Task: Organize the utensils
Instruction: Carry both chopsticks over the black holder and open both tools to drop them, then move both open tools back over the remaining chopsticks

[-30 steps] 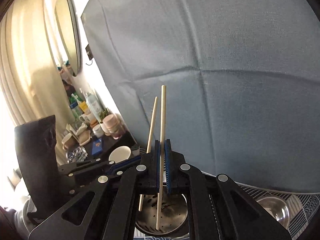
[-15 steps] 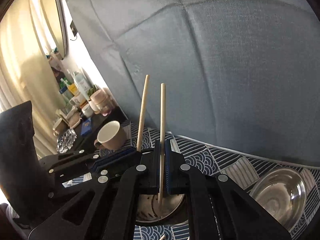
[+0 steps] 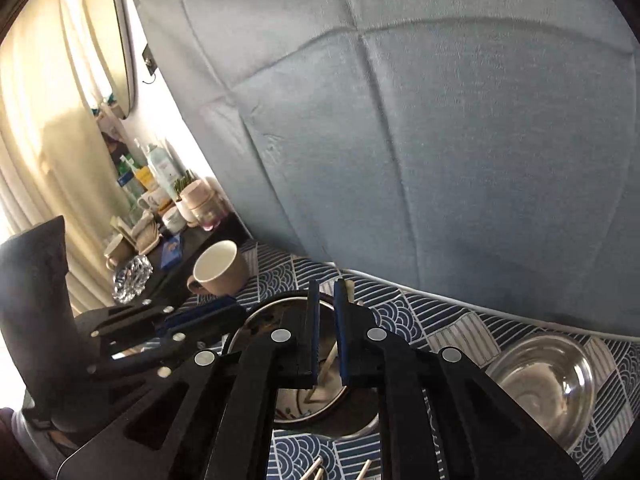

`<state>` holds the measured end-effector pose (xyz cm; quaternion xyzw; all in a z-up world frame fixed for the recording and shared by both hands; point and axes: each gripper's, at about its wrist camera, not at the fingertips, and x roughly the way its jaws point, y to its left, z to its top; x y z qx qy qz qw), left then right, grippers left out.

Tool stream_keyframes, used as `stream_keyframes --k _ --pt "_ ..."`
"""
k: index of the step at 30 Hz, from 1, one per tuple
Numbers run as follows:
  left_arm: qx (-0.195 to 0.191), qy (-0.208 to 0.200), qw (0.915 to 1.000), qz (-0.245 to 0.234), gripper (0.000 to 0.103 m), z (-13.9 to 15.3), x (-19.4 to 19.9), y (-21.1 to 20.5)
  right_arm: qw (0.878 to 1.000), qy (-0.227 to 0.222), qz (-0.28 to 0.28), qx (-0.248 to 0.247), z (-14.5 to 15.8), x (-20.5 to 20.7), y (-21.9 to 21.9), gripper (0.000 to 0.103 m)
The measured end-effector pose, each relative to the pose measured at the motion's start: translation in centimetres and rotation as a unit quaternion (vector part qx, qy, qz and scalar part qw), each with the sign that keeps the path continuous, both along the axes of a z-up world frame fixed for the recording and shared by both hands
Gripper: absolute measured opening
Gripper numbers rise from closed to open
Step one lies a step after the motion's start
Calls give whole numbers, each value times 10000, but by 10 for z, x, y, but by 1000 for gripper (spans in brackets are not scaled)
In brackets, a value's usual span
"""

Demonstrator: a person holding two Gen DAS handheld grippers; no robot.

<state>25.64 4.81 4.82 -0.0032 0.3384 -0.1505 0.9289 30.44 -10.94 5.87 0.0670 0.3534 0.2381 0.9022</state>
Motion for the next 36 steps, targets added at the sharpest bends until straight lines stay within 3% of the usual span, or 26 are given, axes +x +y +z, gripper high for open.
stream_keyframes --k 5,8,17,26,29,36 --pt "52 -6 9999 155 17 11 -11 12 10000 -47 -18 -11 12 -10 -7 10" --pt "27 44 9997 253 21 12 -16 21 9999 -93 -40 -48 18 -18 -11 24" --pt "62 352 9987 350 35 -5 -42 35 9988 -38 -57 -492 23 -47 -22 31" --pt "525 948 9941 47 50 -49 -67 23 9956 404 -129 -834 -14 -73 -42 50" --pt "655 1185 9908 -25 61 -66 -73 18 9940 593 -178 -902 -31 -81 -50 56" --pt "933 1705 9806 -256 72 -104 -88 7 9856 1143 -208 -1230 -75 -99 -66 66"
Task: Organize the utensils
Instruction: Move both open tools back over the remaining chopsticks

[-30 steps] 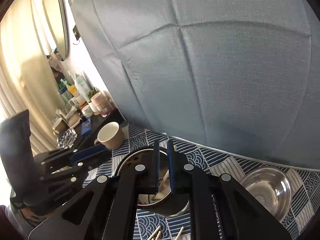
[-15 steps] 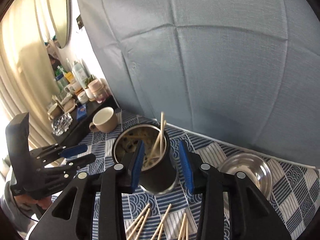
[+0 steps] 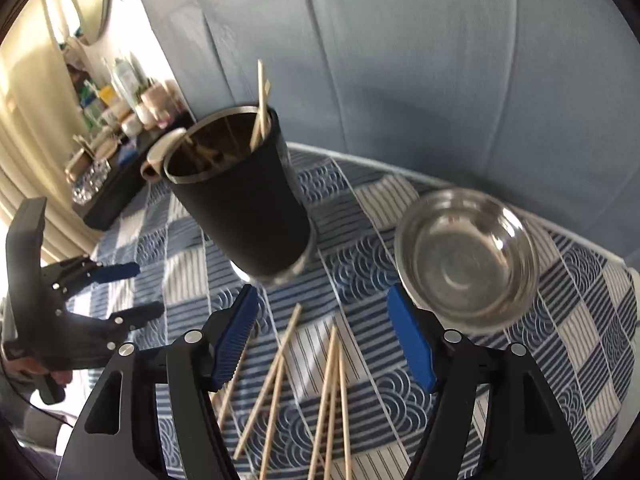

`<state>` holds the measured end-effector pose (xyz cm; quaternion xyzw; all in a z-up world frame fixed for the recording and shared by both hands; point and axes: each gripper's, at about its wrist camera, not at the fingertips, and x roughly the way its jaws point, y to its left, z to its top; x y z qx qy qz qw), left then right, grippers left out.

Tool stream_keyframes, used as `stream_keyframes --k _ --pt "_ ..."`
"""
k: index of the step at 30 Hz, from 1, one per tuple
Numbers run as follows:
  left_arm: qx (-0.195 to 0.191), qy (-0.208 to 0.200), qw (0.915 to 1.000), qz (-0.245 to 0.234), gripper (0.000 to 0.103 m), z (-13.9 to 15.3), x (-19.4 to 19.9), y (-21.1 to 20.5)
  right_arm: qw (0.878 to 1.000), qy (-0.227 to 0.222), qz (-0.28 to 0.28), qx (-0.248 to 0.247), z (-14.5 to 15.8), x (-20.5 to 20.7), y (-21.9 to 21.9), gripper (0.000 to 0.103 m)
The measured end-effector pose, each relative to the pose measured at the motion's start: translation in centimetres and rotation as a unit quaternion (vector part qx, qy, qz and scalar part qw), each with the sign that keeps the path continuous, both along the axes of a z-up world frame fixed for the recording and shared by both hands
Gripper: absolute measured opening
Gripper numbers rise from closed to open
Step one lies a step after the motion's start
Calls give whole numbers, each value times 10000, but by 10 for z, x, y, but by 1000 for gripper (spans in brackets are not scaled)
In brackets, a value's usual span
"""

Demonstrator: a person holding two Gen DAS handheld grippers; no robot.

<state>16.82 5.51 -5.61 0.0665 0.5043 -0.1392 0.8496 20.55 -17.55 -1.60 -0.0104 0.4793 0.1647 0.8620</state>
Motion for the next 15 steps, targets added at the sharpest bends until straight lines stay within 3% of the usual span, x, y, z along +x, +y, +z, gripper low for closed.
stream_keyframes --k 11,15 --pt "471 769 9949 -448 79 -46 -19 -25 9923 908 284 -799 -67 -37 -21 69" --pt "613 860 9927 -587 79 -55 -24 -34 9874 1126 376 -1046 -83 -47 -27 69"
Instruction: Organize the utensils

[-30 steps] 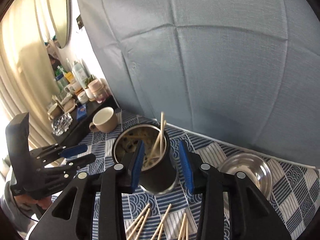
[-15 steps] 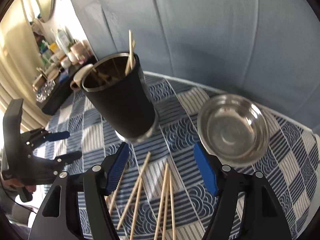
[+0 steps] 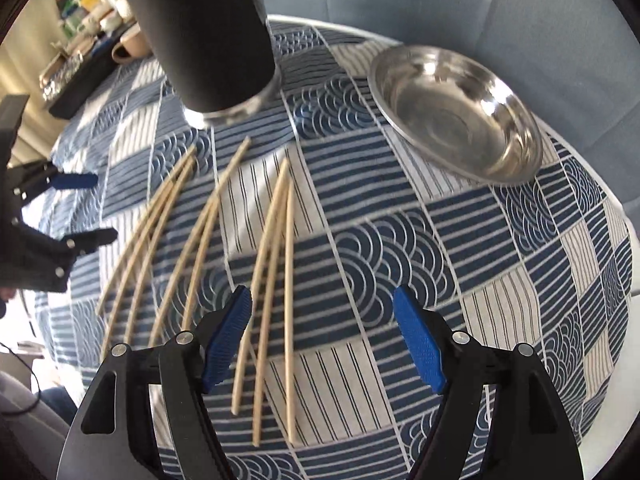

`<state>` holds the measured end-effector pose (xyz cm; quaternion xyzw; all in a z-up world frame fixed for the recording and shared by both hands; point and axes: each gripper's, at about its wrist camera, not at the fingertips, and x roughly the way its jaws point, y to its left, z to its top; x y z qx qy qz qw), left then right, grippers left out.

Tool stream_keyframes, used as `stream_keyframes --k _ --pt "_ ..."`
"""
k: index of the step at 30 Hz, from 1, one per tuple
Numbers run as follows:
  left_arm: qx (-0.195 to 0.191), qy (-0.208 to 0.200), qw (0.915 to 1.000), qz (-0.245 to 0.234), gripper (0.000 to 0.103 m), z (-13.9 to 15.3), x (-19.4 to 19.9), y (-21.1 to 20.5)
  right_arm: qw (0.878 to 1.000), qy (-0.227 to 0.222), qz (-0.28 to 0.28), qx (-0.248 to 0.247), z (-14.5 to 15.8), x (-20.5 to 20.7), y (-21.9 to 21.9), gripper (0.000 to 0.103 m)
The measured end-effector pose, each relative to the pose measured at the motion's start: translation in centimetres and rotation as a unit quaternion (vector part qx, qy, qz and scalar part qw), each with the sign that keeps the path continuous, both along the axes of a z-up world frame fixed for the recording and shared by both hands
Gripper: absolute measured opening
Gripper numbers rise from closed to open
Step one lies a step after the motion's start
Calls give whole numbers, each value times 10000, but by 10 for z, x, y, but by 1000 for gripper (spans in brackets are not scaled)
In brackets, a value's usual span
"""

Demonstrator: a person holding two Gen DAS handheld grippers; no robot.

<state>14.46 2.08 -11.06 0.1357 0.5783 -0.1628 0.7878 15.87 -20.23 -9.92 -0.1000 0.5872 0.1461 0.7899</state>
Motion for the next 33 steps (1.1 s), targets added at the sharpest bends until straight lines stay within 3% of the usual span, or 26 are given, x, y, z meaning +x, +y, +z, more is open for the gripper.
stream_keyframes --k 10,15,18,24,30,33 --pt "255 96 9996 -92 82 -8 4 -9 9990 232 76 -382 -20 -4 -2 67" --pt "274 189 9994 -76 83 -8 9 -9 9982 363 147 -462 -28 -4 2 62" --pt "129 461 9988 -52 79 -10 15 -10 9979 450 140 -439 -30 -3 2 60" --pt "282 587 9979 -59 79 -18 19 -21 9965 645 238 -483 -32 3 16 52" --pt "189 693 9973 -134 67 -19 27 -23 9947 836 410 -438 -32 14 27 43" --pt "204 743 9969 -186 50 -17 28 -23 9936 893 512 -455 -33 16 29 41"
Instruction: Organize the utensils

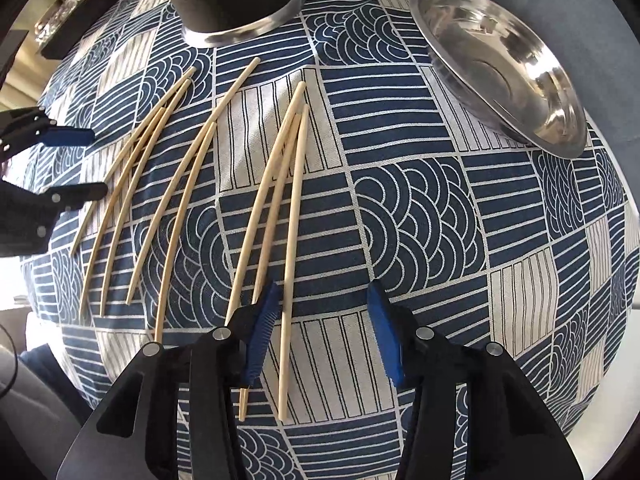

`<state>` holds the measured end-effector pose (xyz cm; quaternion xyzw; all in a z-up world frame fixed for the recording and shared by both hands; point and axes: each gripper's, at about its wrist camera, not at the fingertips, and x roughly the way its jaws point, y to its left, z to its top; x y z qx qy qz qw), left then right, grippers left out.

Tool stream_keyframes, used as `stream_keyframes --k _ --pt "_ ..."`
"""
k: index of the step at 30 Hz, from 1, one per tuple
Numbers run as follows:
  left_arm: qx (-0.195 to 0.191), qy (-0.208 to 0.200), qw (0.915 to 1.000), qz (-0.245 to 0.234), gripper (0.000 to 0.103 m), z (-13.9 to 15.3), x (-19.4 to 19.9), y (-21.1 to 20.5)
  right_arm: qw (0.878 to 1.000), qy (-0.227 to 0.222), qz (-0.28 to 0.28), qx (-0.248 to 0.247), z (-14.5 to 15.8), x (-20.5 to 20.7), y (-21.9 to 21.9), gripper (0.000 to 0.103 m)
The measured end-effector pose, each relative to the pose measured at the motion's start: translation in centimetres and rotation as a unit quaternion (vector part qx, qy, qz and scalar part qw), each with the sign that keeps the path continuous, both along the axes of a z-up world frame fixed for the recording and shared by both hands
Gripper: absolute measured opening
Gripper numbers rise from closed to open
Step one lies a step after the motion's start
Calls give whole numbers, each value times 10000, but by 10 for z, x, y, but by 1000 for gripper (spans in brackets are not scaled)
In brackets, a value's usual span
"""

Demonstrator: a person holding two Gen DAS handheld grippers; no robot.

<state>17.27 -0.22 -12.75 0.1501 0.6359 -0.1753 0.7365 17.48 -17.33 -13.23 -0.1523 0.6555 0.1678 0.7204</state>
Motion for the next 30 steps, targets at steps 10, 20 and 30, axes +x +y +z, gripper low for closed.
stream_keyframes --k 10,20,30 --pt "-121 194 9997 -32 5 5 5 21 9998 97 162 -82 -3 11 -8 9" --pt "-472 347 9980 239 4 1 -14 42 9968 191 -408 656 -3 1 -28 4" --pt "-621 -9 9965 558 4 40 -26 58 9822 -243 -718 1717 45 -16 -26 4"
